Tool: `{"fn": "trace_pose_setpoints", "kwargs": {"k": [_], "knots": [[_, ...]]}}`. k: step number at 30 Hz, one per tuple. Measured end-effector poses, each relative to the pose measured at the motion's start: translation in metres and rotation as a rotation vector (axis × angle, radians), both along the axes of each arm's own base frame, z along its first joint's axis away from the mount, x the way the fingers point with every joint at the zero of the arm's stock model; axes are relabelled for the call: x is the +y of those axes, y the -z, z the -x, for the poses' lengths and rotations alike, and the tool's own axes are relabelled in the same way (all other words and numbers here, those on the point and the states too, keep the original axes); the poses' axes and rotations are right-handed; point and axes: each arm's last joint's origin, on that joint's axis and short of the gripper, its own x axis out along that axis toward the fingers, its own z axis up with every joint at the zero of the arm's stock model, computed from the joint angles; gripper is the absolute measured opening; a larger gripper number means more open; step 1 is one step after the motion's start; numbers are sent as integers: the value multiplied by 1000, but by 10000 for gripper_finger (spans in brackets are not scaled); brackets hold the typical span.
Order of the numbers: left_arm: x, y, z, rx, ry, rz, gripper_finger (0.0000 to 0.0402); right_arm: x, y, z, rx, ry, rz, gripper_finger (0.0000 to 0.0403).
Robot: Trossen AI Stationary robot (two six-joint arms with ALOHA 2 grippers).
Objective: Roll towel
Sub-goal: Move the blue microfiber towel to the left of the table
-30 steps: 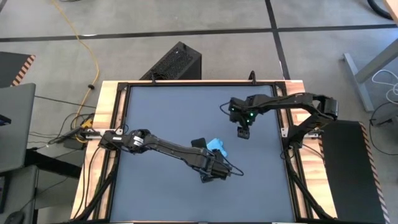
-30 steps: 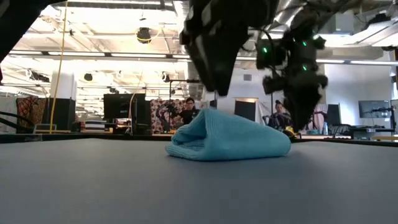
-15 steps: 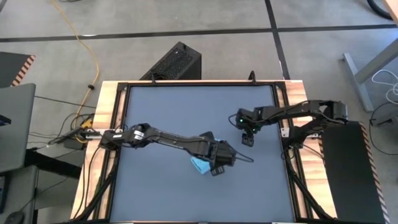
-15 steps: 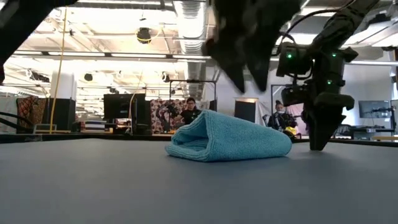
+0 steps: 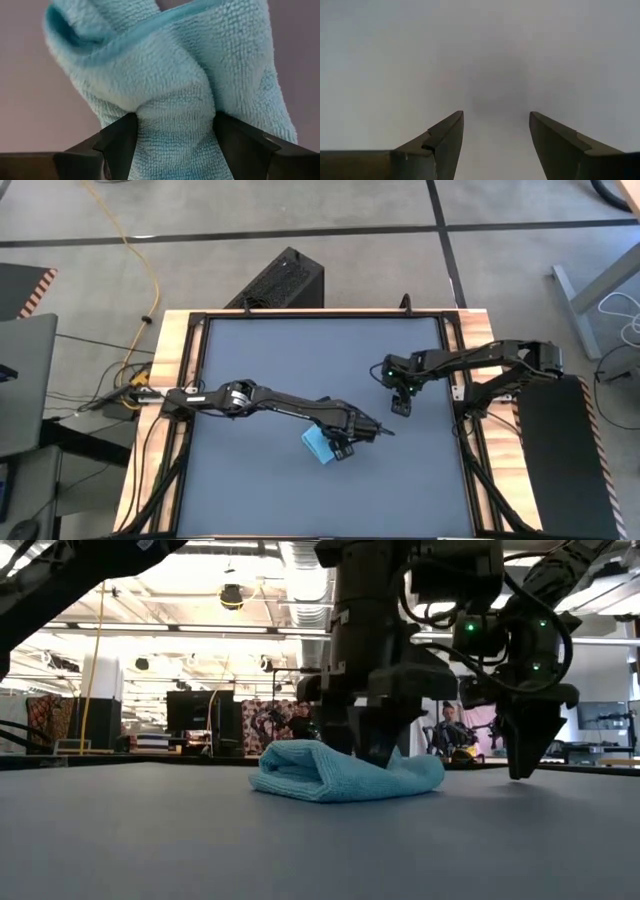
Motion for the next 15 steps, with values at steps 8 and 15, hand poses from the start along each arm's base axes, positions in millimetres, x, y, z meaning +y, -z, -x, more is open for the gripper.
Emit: {"fn": "trace_pose_setpoints", "kwargs": {"k": [8, 15], "knots": [[-2, 8, -2, 6, -6, 15, 250, 0, 0, -1, -6, 0, 9, 254], [2, 9, -3, -1, -48, 19, 239, 0, -1, -2, -19, 4, 13, 254]]}}
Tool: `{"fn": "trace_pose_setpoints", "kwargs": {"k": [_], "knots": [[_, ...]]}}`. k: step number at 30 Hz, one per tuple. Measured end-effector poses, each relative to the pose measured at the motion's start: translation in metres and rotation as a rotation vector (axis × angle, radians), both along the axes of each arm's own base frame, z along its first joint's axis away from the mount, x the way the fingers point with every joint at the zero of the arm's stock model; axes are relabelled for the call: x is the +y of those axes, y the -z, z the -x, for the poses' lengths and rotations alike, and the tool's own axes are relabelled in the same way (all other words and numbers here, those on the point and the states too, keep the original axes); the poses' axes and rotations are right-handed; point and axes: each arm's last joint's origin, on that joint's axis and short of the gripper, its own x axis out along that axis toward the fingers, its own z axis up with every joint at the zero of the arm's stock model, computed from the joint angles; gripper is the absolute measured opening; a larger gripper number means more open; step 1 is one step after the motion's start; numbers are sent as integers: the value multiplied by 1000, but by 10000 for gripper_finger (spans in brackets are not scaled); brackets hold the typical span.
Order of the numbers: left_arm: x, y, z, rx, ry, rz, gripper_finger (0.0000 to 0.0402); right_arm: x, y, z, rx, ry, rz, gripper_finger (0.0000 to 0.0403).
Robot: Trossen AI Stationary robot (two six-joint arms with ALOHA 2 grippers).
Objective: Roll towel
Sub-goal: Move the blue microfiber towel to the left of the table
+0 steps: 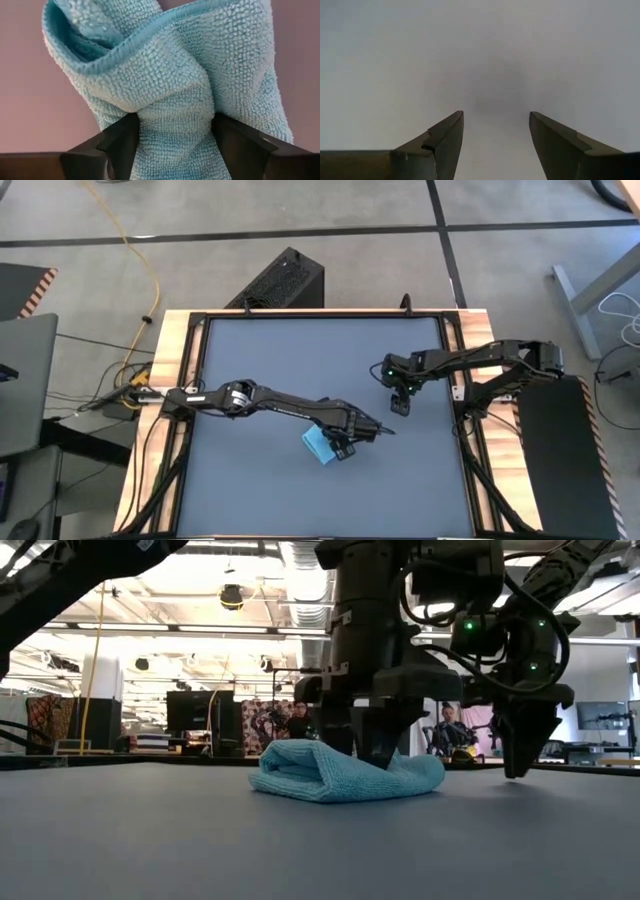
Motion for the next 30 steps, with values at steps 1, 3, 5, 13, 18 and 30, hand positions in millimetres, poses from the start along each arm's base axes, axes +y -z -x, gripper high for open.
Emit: {"fn": "trace_pose_setpoints", "kwargs": {"k": [1, 3, 5, 13, 18, 30], "knots": [[1, 0, 0, 0, -7, 3, 231, 0, 0, 0, -1, 1, 0, 254], [4, 0, -1, -1, -19, 11, 208, 0, 0, 0, -2, 9, -2, 254], [7, 0, -1, -1, -26, 11, 176, 0, 0, -1, -6, 18, -3, 254], [18, 1, 1, 33, -1, -16, 16, 0, 0, -1, -7, 20, -1, 254], [21, 0, 8, 106, 2, -77, 16, 0, -1, -1, -8, 23, -2, 254], [22, -9, 9, 81, 1, -99, 10, -1, -1, -3, -29, 40, -1, 254]]}}
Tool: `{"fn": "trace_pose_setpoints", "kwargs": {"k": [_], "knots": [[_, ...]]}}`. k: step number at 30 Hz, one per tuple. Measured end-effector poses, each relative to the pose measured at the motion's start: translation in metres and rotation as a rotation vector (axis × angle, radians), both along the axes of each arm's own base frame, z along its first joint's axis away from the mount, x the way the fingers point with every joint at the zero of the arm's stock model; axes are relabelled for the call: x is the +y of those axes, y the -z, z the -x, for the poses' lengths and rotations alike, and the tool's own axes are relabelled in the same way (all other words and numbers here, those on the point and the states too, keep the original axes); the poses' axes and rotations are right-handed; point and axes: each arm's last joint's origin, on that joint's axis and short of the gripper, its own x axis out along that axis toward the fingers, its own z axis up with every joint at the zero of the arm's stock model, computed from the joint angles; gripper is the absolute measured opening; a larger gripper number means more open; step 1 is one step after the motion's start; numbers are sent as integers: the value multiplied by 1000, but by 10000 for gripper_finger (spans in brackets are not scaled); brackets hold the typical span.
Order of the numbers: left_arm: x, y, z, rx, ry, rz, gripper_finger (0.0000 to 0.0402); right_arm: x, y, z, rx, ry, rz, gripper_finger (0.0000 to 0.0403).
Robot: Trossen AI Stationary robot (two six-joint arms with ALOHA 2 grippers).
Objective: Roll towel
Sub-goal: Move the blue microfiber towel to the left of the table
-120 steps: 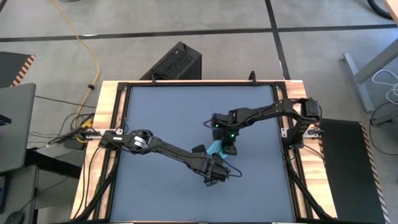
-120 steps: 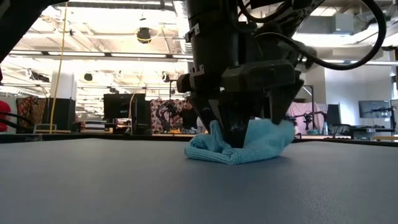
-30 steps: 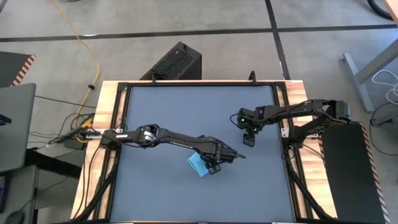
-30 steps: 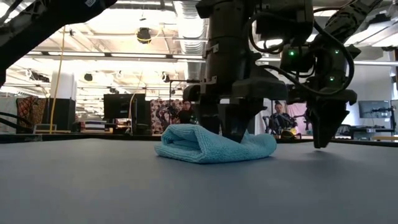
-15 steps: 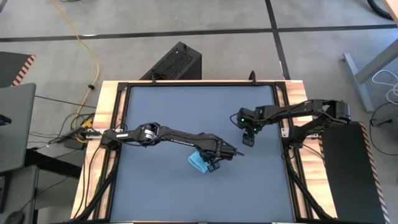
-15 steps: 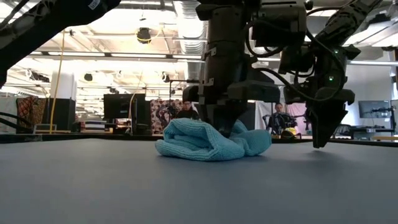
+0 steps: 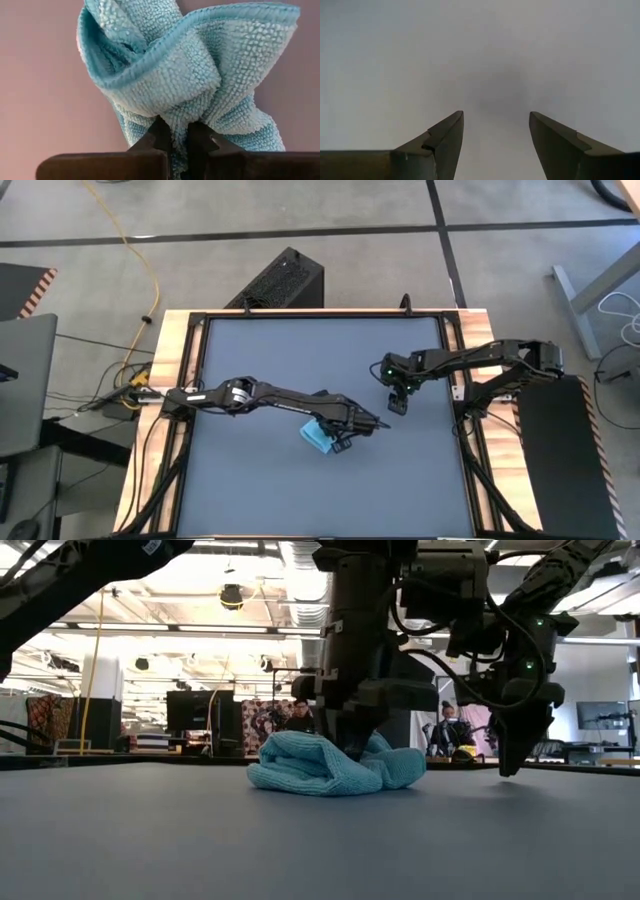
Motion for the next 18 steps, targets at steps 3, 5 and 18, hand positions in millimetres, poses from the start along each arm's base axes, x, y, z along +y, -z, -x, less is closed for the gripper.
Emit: {"fn": "trace_pose_setpoints", "kwargs": {"k": [3, 5, 18], "knots": [[0, -11, 4, -7, 5, -58, 9, 0, 0, 0, -2, 1, 4, 254], [1, -23, 8, -12, 0, -84, 9, 0, 0, 0, -4, 1, 5, 254], [27, -87, 37, -31, -212, -143, 9, -1, -1, -3, -30, 7, 10, 254]]}}
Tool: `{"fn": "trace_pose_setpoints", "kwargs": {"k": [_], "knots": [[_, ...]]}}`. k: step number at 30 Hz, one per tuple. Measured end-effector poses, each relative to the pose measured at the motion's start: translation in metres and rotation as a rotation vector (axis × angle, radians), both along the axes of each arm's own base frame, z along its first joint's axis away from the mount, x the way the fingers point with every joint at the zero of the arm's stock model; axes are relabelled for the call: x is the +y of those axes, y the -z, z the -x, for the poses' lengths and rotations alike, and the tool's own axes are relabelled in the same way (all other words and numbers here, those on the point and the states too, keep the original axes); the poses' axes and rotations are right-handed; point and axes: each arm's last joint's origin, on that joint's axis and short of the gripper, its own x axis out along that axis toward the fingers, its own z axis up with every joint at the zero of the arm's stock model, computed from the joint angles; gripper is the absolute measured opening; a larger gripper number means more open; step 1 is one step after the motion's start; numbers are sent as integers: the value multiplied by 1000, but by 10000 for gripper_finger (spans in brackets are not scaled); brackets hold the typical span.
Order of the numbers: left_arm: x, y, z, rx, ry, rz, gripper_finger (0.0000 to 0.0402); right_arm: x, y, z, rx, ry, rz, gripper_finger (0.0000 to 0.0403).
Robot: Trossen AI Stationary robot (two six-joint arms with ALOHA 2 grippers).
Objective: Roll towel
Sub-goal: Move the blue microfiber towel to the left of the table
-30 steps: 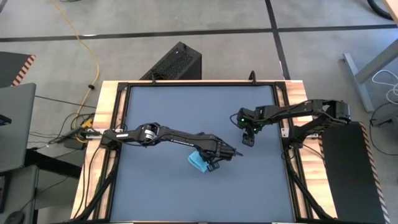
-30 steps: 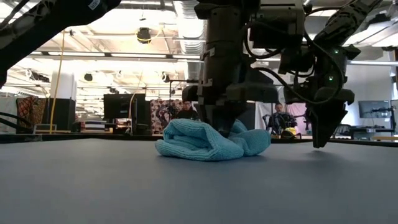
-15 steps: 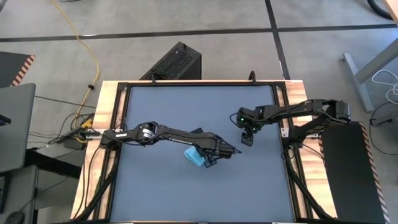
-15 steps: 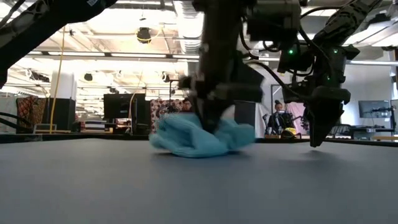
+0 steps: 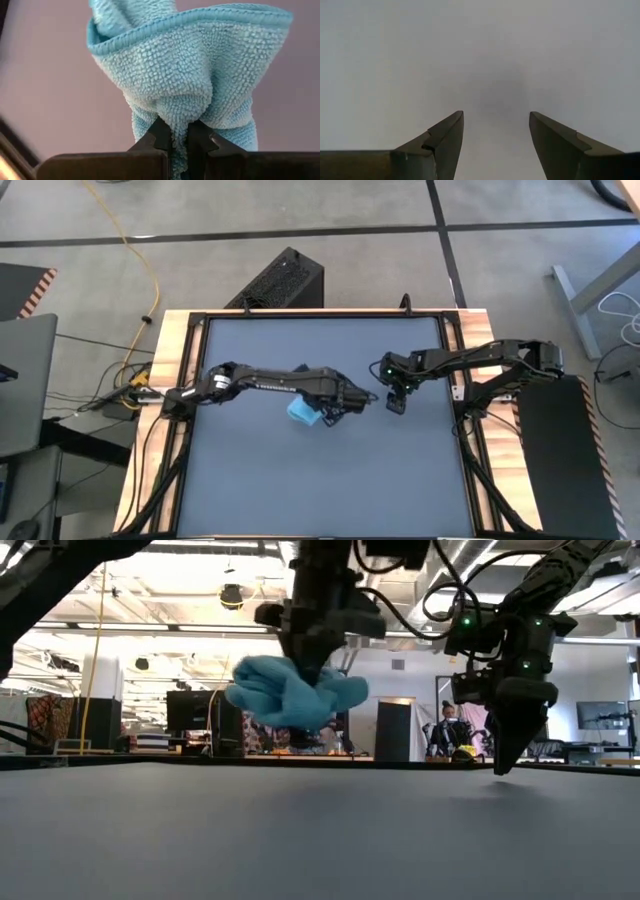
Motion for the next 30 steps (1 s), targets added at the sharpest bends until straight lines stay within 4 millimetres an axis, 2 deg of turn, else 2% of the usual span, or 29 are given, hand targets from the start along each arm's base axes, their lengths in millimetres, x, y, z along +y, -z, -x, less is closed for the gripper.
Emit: {"fn": "trace_pose_setpoints", "kwargs": {"k": [4, 9, 16, 19, 23, 30], "knots": [[14, -14, 4, -42, -40, 0, 9, 0, 0, 0, 0, 24, -9, 254], [40, -44, 23, -98, -106, -23, 9, 0, 0, 0, 2, 44, -17, 254], [74, -77, 77, -154, -277, -1, 9, 0, 0, 0, 2, 57, -23, 254], [76, -79, 103, -185, -343, 32, 9, 0, 0, 1, 6, 70, -30, 254], [68, -75, 138, -279, -421, 99, 9, 1, 0, 1, 9, 74, -34, 254], [59, -38, 203, -380, -591, 138, 9, 0, 0, -1, -15, 117, -43, 254]]}}
